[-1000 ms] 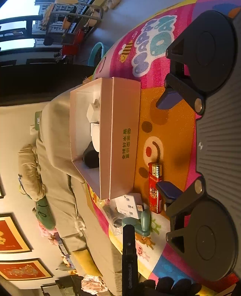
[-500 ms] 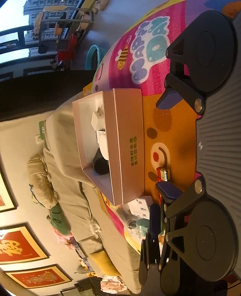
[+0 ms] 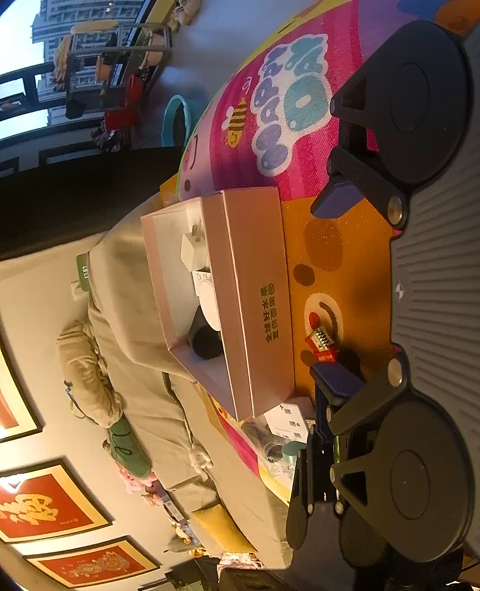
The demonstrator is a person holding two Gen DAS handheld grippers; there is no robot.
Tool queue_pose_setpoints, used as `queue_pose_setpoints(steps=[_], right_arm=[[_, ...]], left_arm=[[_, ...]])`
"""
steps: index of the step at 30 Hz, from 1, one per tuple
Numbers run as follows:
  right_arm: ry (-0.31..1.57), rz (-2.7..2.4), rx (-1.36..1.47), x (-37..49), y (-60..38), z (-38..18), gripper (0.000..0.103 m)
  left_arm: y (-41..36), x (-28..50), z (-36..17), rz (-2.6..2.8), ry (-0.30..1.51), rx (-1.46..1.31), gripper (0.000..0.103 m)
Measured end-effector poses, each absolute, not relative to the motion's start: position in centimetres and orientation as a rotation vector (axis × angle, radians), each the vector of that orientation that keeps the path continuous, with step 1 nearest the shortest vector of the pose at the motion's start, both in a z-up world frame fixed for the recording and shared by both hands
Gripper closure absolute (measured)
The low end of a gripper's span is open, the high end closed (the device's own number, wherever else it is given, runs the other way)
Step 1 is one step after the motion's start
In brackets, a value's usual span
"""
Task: Organize rigid objects
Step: 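Reach the left gripper to the red lighter and grasp it, then grasp the clear bag with black item using the right gripper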
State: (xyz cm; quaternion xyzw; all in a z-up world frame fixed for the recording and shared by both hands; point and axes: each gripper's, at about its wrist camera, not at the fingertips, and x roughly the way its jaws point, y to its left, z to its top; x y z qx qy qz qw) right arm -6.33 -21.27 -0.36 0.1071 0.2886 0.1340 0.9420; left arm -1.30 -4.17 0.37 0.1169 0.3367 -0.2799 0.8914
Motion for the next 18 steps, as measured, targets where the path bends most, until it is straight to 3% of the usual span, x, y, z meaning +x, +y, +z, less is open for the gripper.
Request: queue_pose_setpoints(steps=[7,18], right_arm=[[0.649,0.266,0.108,-5.6,-19.3,-0.5,0.018],[0.621,0.548,-0.121,-2.4,-5.1,5.2,0.018]], left_arm=[[3.4,-6.3,0.6,-0.38,0.675,0.113,0.076],[15.6,-6.4,0.2,-0.038,0.623,-0.268,0.077]])
